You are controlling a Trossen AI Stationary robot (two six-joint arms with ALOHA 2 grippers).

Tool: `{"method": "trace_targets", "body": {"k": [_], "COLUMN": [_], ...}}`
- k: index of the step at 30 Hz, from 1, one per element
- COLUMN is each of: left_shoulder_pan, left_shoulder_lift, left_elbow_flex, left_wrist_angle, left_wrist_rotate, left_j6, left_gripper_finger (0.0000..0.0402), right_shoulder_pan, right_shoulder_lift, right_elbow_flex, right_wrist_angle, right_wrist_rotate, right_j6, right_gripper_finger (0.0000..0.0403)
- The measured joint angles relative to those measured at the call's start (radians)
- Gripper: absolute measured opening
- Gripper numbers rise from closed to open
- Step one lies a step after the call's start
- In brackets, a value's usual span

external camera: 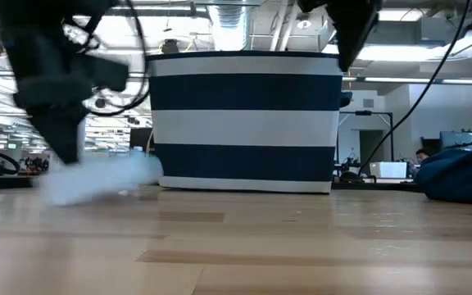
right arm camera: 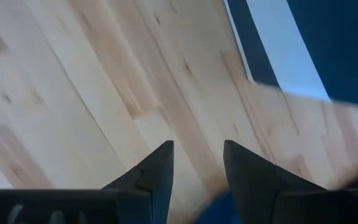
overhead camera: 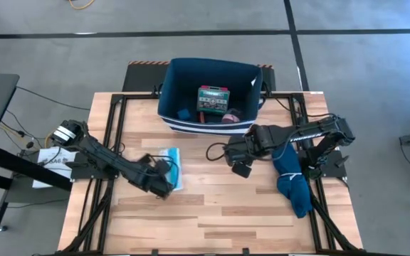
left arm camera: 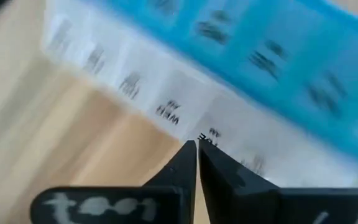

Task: Pick & place medical supplies in basket/bin
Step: Put the blue medicine organizer in the blue bin

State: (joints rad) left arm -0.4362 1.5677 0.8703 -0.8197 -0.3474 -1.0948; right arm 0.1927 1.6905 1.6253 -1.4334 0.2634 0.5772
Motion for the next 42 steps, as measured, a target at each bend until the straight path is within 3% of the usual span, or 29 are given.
{"method": "trace_targets", "body": {"k": [7,18,28,37,42], "left_shoulder_pan": [0.000,-0.024,-0.023,0.000,0.000], "left_shoulder_lift": [0.000,0.000,0.004,0.054,0.110], "left_elbow_flex": [0.007,0.007,0.007,0.007,0.007], "left_wrist_angle": [0.283,0.290,0.300,0.307,0.321], "left_wrist_rotate": [-0.024,-0.164,-0.317,-0.337,-0.326], "left_j6": [0.200,0.262,0.226,0.214,0.209], "left_gripper_finger": [0.0001,0.0000,0.0000,0.0000,0.0000], "right_shoulder_pan": [0.002,0.013,-0.061,-0.069,-0.075], "right_shoulder_lift": [0.000,0.000,0.023,0.078,0.145], "right_elbow_flex": [-0.044,-0.396,-0.714,-0.732,-0.731], "right_wrist_angle": [0.278,0.767,1.524,1.604,1.641], "right_wrist_rotate": [-0.022,-0.184,-0.230,-0.232,-0.285], "right_j6": [-0.061,-0.047,0.110,0.211,0.221], "right_gripper_finger": [0.0132,0.0123,0.0118,0.0119,0.0121]}}
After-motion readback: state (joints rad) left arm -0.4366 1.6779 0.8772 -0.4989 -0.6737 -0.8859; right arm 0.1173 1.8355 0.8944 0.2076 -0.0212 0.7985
